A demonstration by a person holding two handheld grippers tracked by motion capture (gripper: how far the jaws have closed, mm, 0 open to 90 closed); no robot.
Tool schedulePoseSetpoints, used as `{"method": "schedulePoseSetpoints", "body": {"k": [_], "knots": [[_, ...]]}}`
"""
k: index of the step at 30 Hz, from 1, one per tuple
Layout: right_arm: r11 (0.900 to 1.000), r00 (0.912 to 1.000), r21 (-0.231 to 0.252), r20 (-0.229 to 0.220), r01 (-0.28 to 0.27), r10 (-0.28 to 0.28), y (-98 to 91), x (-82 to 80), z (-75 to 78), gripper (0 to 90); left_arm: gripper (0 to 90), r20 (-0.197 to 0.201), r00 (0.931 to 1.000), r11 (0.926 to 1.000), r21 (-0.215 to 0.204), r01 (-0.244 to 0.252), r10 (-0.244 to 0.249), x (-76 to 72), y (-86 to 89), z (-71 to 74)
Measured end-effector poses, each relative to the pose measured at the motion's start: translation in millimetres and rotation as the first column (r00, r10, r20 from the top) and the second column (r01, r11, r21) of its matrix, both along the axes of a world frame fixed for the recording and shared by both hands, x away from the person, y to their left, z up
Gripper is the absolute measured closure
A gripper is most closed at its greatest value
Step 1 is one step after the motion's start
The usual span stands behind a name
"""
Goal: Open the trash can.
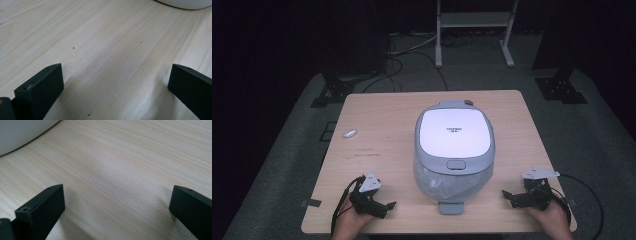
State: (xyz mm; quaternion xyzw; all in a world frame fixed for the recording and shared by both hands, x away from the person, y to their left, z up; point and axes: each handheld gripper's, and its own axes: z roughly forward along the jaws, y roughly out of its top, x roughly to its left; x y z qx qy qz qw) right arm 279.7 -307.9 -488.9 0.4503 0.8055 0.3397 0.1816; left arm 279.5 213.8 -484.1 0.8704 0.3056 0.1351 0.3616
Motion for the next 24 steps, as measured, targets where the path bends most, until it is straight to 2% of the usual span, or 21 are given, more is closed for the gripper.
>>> {"method": "schedulePoseSetpoints", "body": {"k": [7,8,9,10,13,15,17,20,24], "knots": [[1.0,1.0,0.001,0.0,0.001,-0.001,0.0,0.0,0.0,0.0,0.0,0.0,1.0,1.0,0.0,0.0,0.0,0.0,0.0,0.0],[1.0,1.0,0.004,0.002,-0.001,0.001,-0.6,-1.1,1.3,7.4,0.0,0.0,1.0,1.0,-0.001,-0.001,0.001,0.0,0.0,0.0],[1.0,1.0,0.004,0.002,-0.001,0.001,-0.6,-1.1,1.3,7.4,0.0,0.0,1.0,1.0,0.0,0.0,0.0,0.0,0.0,0.0],[1.0,1.0,0.007,0.007,-0.007,0.006,-1.3,-2.1,3.0,14.7,0.0,0.0,1.0,1.0,-0.001,-0.001,0.001,0.0,0.0,0.0],[1.0,0.9999,0.009,-0.011,0.0,0.0,-1.7,-2.5,6.8,18.0,0.0,-0.001,1.0,1.0,-0.001,-0.001,0.001,0.1,0.0,0.0],[0.9999,1.0,0.013,0.002,-0.002,0.002,-2.3,-4.1,10.6,24.1,0.0,-0.001,1.0,1.0,0.0,0.003,-0.003,0.5,0.0,0.0],[0.9994,1.0,0.035,0.008,-0.003,0.003,-3.6,-5.5,14.6,31.9,0.0,0.0,1.0,1.0,0.0,0.002,-0.002,0.4,-0.1,0.0],[0.9981,0.9998,0.061,0.016,-0.008,0.007,-5.2,-6.6,19.9,37.2,0.0,-0.001,1.0,1.0,0.0,0.002,-0.002,0.5,-0.1,0.0],[0.9936,0.9986,0.105,0.037,-0.041,0.038,-7.3,-8.7,29.1,53.2,0.0,-0.002,1.0,1.0,-0.002,0.002,-0.002,2.1,-0.9,0.0]]}}
